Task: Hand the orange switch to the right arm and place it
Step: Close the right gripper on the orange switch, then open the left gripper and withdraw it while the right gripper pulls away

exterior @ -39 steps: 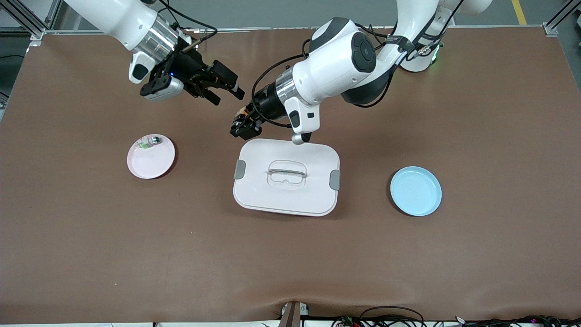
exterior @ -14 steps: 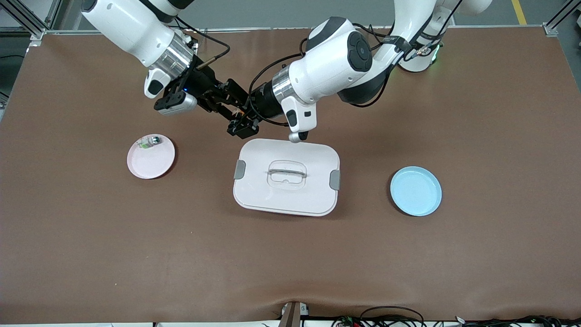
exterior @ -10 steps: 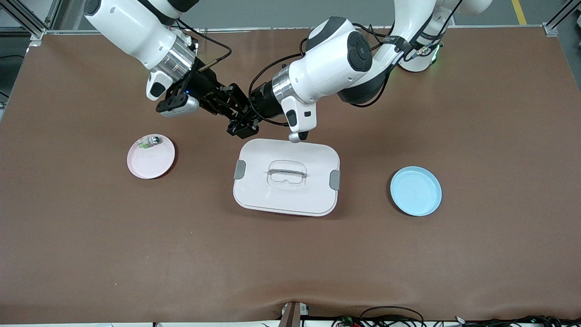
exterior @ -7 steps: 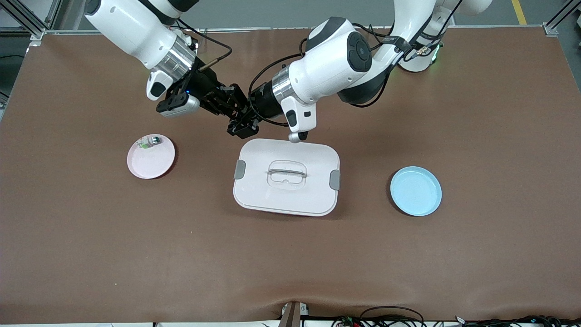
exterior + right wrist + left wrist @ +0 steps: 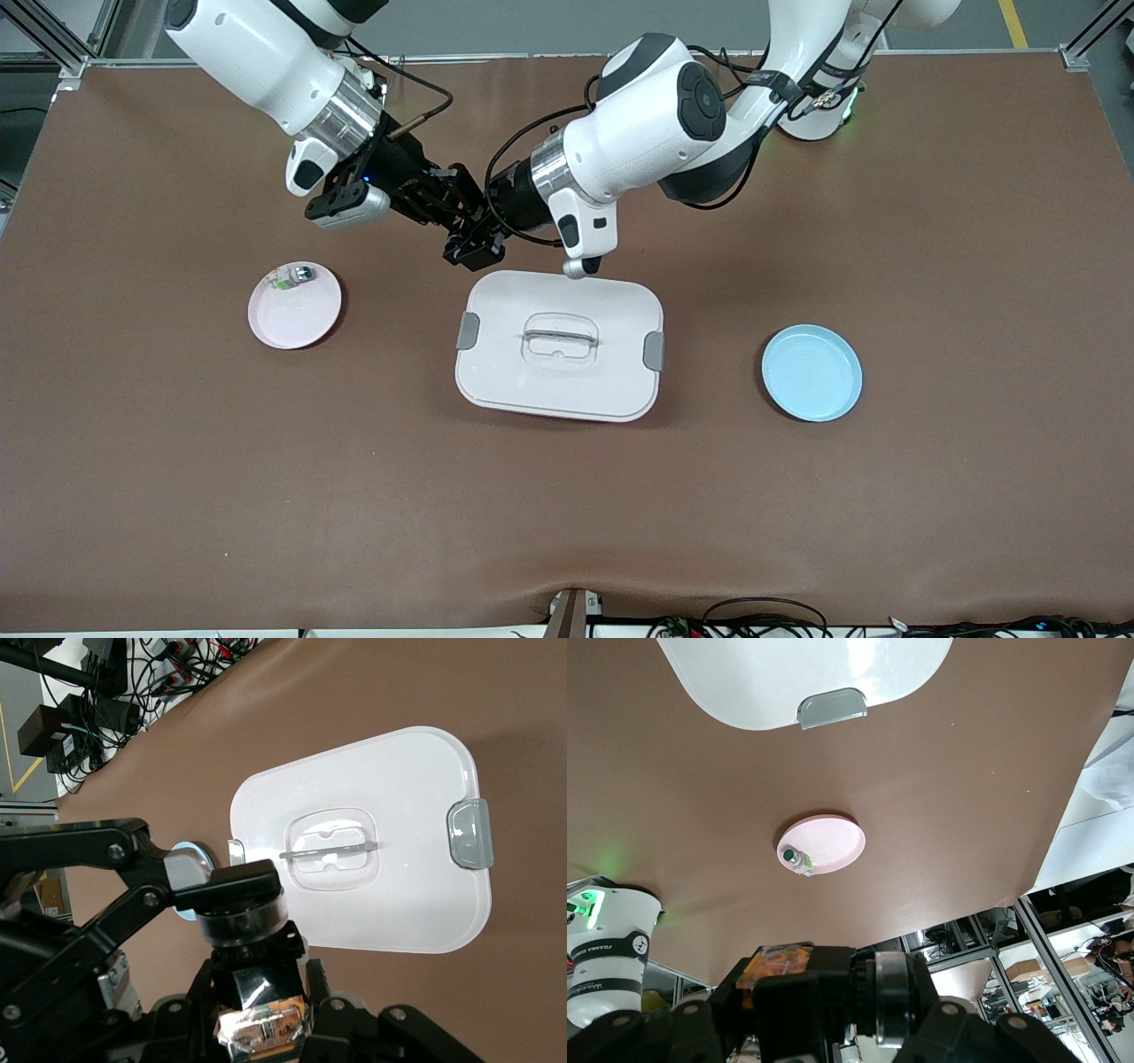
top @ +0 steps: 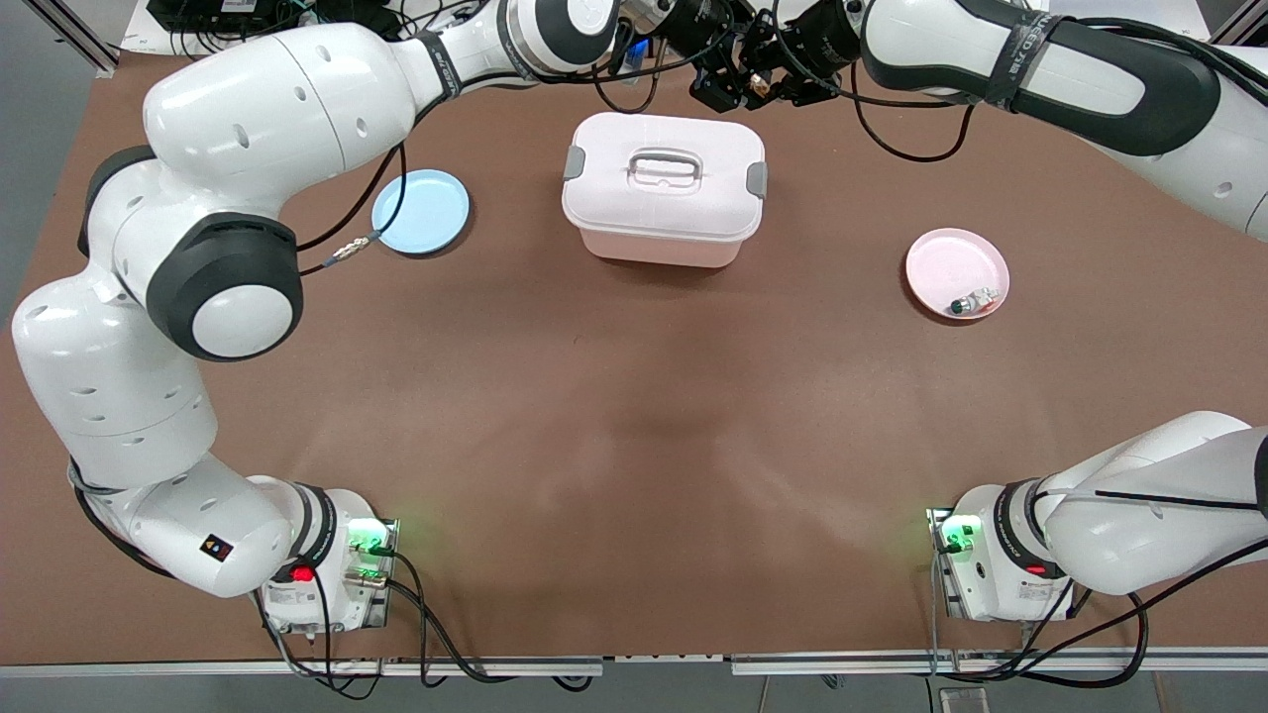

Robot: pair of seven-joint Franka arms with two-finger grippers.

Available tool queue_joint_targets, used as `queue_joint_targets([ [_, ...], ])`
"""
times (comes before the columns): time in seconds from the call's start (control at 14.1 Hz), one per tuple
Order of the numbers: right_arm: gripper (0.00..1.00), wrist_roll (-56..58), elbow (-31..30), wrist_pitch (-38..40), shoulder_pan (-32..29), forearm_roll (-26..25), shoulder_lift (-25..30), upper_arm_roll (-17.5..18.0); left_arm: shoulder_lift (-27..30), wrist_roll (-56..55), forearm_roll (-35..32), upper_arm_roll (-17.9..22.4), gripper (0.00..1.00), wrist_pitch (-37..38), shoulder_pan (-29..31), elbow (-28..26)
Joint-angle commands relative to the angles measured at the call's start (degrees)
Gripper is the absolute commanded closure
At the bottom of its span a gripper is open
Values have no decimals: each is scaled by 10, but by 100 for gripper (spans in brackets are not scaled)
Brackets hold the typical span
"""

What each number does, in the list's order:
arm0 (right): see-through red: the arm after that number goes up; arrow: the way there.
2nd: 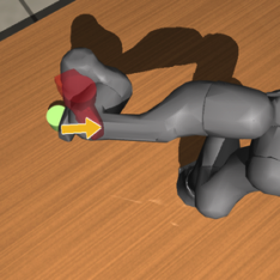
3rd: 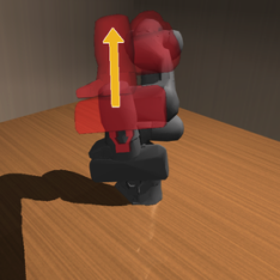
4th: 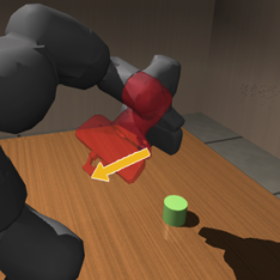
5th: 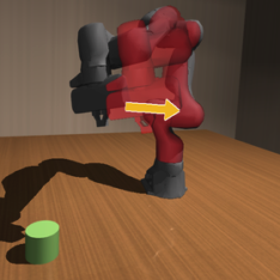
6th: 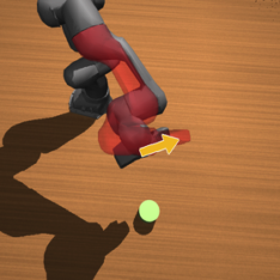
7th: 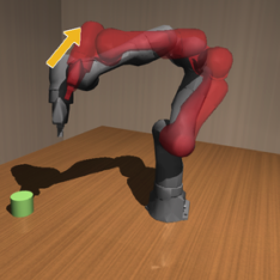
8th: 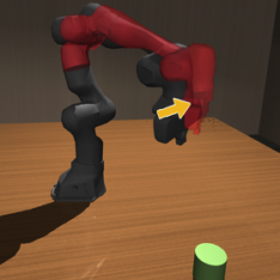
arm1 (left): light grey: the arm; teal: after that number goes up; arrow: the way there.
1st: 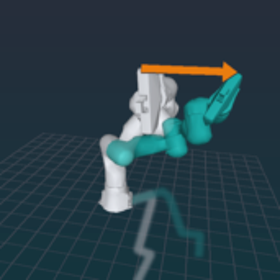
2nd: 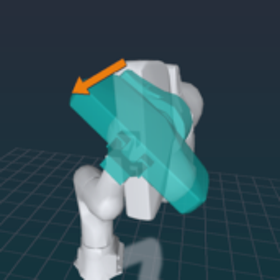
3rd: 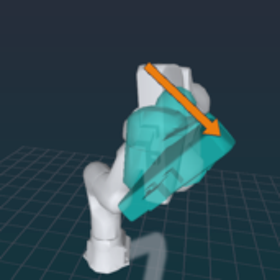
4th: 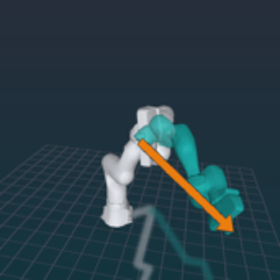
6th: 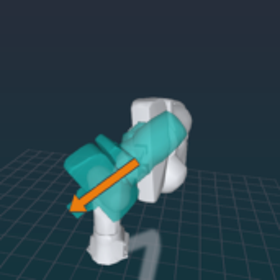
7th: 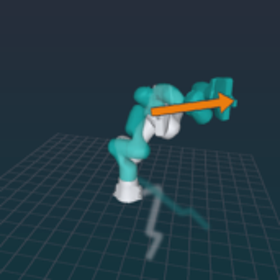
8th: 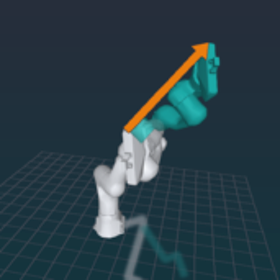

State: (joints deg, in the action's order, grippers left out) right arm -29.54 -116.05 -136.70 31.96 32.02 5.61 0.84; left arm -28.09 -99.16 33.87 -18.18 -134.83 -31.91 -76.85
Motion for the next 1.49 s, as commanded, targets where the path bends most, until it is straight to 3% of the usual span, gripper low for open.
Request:
queue_joint_targets([
  [0.0,97,1,6,6,5,10,-2,-7,-9,0,9,5,73,-3,-5,13],
  [0.21,97,2,8,20,0,10,-1,-8,-7,5,5,8,0,-3,-6,14],
  [0.5,97,14,20,64,-10,7,2,-12,4,16,-14,34,0,-2,0,14],
  [0.78,97,165,19,156,-61,-9,7,-13,15,84,-149,50,0,6,20,13],
  [1.07,97,264,19,232,-93,-174,16,-12,34,191,-161,53,0,63,84,13],
  [1.28,97,374,15,268,-129,-206,17,-12,68,250,-187,52,0,118,133,-1],
  [1.42,97,472,8,271,-149,-259,16,-12,90,270,-205,53,0,170,169,-3],
])
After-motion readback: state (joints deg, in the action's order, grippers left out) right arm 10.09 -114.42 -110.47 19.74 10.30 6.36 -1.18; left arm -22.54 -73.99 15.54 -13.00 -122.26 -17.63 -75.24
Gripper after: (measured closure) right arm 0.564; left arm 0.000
